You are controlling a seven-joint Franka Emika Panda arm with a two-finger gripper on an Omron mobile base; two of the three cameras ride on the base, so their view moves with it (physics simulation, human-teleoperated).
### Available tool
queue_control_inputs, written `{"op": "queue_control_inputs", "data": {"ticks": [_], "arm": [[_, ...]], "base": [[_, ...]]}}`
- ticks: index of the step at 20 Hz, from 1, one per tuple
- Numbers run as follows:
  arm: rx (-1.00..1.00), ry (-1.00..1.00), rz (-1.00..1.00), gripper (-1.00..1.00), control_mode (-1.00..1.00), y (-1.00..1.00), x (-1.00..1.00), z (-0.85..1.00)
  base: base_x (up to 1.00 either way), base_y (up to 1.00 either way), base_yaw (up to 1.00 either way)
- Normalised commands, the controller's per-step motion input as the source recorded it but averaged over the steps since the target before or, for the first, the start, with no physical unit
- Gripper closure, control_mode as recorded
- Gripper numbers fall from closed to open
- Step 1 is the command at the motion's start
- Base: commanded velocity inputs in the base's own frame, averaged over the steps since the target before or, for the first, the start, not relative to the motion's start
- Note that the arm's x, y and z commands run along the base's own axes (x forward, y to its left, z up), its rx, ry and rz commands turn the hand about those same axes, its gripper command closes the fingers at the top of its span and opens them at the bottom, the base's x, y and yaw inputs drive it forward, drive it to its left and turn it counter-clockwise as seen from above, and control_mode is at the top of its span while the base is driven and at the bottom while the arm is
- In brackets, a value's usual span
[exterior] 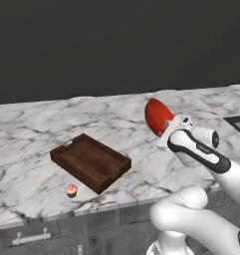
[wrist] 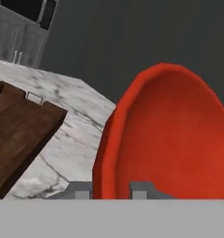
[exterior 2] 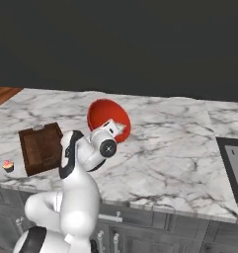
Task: Place the bowl with cake and the cupcake onto the tray.
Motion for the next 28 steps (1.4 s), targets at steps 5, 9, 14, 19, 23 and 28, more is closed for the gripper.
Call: {"op": "queue_control_inputs", "data": {"ticks": [5, 9, 14, 19, 23, 28], "arm": [[-0.46, -0.11, 0.16, 1.0, -1.0, 0.27, -0.12, 0.09], [-0.5, -0.03, 0.11, 1.0, -1.0, 0.24, -0.06, 0.0], [-0.5, 0.01, 0.11, 1.0, -1.0, 0.26, -0.05, 0.01], [-0.41, 0.07, 0.14, 1.0, -1.0, 0.31, 0.02, 0.22], [-0.01, 0.0, 0.01, 1.0, -1.0, 0.02, 0.09, 0.0], [-0.04, 0.05, 0.0, 1.0, -1.0, 0.5, 0.52, 0.02]], "base": [[0.0, 0.0, 0.0], [0.0, 0.0, 0.0], [0.0, 0.0, 0.0], [0.0, 0.0, 0.0], [0.0, 0.0, 0.0], [0.0, 0.0, 0.0]]}}
